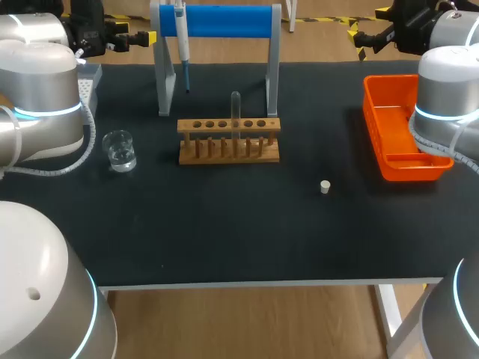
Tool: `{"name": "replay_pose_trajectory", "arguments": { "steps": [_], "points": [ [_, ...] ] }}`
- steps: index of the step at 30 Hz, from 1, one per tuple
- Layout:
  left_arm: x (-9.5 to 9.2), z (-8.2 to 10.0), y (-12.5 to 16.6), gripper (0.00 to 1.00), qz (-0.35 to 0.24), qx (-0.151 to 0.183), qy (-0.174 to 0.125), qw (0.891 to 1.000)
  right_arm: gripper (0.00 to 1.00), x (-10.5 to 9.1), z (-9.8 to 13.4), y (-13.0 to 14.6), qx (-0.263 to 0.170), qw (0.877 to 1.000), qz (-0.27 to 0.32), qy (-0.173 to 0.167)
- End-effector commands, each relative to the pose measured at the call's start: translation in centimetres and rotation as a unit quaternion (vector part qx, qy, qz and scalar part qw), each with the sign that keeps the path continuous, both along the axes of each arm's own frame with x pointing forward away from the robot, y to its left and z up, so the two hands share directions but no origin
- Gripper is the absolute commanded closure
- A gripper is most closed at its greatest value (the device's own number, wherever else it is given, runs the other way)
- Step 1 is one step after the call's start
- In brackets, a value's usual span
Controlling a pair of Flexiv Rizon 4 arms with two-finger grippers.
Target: Invert the test tube, pick up the pipette, mount the tip to pipette, aspirate from beaker and dispense into the tube, eject the tip, return the pipette, and cap with the stopper.
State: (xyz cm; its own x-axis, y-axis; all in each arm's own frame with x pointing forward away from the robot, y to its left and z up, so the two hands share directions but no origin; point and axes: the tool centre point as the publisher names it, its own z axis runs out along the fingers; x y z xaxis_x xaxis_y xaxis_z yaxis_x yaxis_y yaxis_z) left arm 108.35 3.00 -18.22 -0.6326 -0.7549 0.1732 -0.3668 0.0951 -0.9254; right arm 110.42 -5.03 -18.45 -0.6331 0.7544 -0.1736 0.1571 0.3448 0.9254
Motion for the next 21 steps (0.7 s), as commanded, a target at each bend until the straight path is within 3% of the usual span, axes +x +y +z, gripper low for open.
{"name": "replay_pose_trajectory", "arguments": {
  "steps": [1, 7, 16, 21],
  "points": [
    [0.0, 0.0, 0.0, 0.0, 0.0, 0.0, 0.0, 1.0, 0.0, 0.0, 0.0, 0.0, 0.0, 1.0, 0.0, 0.0],
    [0.0, 0.0, 0.0, 0.0, 0.0, 0.0, 0.0, 1.0, 0.0, -0.4, 0.1, 0.1, 0.005, 1.0, 0.005, 0.002],
    [0.0, 0.0, 0.0, 0.0, 0.0, 0.0, 0.0, 1.0, 0.0, -6.4, -0.2, 2.1, 0.028, 0.997, 0.072, 0.01],
    [0.0, 0.0, 0.0, 0.0, 0.0, 0.0, 0.0, 1.0, 0.0, -10.1, -1.6, 4.6, 0.042, 0.99, 0.137, 0.005]
  ]
}}
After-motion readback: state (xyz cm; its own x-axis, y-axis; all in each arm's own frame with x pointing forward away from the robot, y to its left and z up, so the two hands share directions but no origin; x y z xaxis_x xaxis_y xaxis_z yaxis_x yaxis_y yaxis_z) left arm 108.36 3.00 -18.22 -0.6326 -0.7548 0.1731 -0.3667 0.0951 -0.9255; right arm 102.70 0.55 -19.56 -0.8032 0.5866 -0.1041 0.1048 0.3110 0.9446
